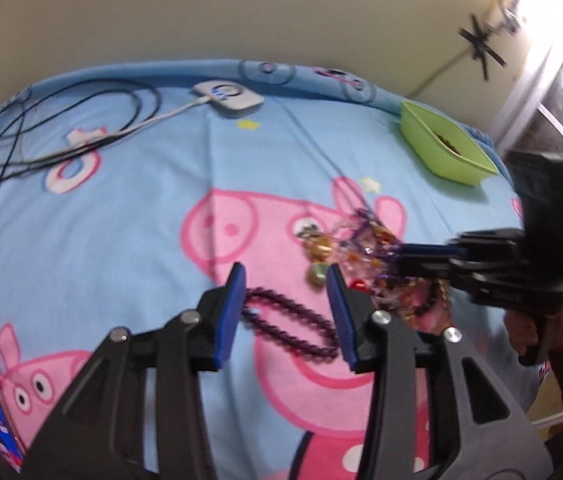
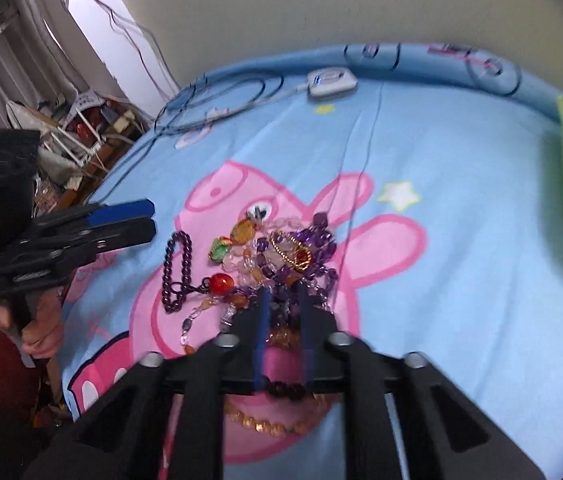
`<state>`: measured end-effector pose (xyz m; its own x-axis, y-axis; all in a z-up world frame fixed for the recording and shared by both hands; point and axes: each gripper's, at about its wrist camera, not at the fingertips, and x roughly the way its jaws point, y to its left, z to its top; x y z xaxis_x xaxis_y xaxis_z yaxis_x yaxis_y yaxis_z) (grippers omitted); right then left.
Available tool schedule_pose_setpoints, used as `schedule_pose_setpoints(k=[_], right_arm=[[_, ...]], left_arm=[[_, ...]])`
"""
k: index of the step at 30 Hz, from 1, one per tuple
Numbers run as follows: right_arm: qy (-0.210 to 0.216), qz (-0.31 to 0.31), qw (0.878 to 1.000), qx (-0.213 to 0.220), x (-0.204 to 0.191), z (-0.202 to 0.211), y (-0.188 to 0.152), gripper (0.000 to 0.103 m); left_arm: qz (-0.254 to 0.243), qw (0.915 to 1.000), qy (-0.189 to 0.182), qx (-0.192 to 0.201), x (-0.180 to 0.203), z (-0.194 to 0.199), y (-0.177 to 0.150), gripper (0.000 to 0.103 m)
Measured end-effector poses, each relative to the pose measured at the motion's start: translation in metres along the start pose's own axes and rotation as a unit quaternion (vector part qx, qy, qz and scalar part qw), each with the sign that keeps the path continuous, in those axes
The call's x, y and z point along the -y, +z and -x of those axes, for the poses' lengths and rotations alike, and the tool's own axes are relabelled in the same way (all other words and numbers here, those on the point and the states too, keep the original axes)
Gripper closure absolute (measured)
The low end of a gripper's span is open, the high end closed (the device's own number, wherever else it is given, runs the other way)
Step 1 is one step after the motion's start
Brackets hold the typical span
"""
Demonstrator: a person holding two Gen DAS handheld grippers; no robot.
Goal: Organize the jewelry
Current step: 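Grasp the dark purple bead strand with the right tool and lift it, then carry the purple strand into the green bowl and release it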
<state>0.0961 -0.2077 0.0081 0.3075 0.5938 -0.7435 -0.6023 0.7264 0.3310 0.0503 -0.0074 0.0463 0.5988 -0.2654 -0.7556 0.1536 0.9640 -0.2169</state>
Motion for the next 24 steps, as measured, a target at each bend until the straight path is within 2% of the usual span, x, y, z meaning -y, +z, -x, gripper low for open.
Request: schedule_pose_setpoints(k=[1, 4, 7, 8, 9, 11, 15, 20, 22, 24], right_arm=[[-0.003, -0.005, 1.0, 0.001, 0.0, 0.003, 0.001, 0.103], [0.011, -0.016, 0.999, 0.038, 0.0, 0.035, 0.004, 0.103], [0.007, -0.012, 0.997, 0.081, -0.011, 0.075, 0.01, 0.103], [0.006, -0.008, 0.995, 0.096, -0.016, 0.09, 0.015, 0.103], [0.004, -0.002, 0.994, 0.111, -0.021, 0.103, 0.018, 0.103], [0.0, 0.007, 0.991, 0.135, -0.03, 0.126, 0.024, 0.103], [-0.01, 0.022, 0.984, 0.177, -0.041, 0.163, 0.035, 0.103], [0.0, 0.029, 0.975, 0.22, -0.045, 0.201, 0.044, 0.103], [-0.001, 0.034, 0.97, 0.241, -0.044, 0.218, 0.048, 0.103], [-0.007, 0.039, 0.963, 0.268, -0.045, 0.238, 0.052, 0.103]], left_arm=[[-0.01, 0.9999, -0.003, 0.001, 0.006, 0.0, 0.001, 0.063], [-0.047, 0.9985, -0.024, 0.013, 0.026, 0.002, 0.003, 0.063], [-0.091, 0.9944, -0.049, 0.024, 0.054, 0.001, 0.005, 0.063], [-0.109, 0.992, -0.056, 0.03, 0.065, 0.0, 0.007, 0.057], [-0.122, 0.9902, -0.058, 0.037, 0.074, -0.001, 0.008, 0.047], [-0.138, 0.9874, -0.056, 0.051, 0.09, -0.004, 0.014, 0.041], [-0.156, 0.9817, -0.085, 0.069, 0.114, -0.003, 0.029, 0.041], [-0.171, 0.9784, -0.086, 0.078, 0.13, -0.007, 0.052, 0.041], [-0.177, 0.9781, -0.08, 0.073, 0.134, -0.012, 0.056, 0.059], [-0.181, 0.9786, -0.084, 0.052, 0.137, -0.02, 0.062, 0.087]])
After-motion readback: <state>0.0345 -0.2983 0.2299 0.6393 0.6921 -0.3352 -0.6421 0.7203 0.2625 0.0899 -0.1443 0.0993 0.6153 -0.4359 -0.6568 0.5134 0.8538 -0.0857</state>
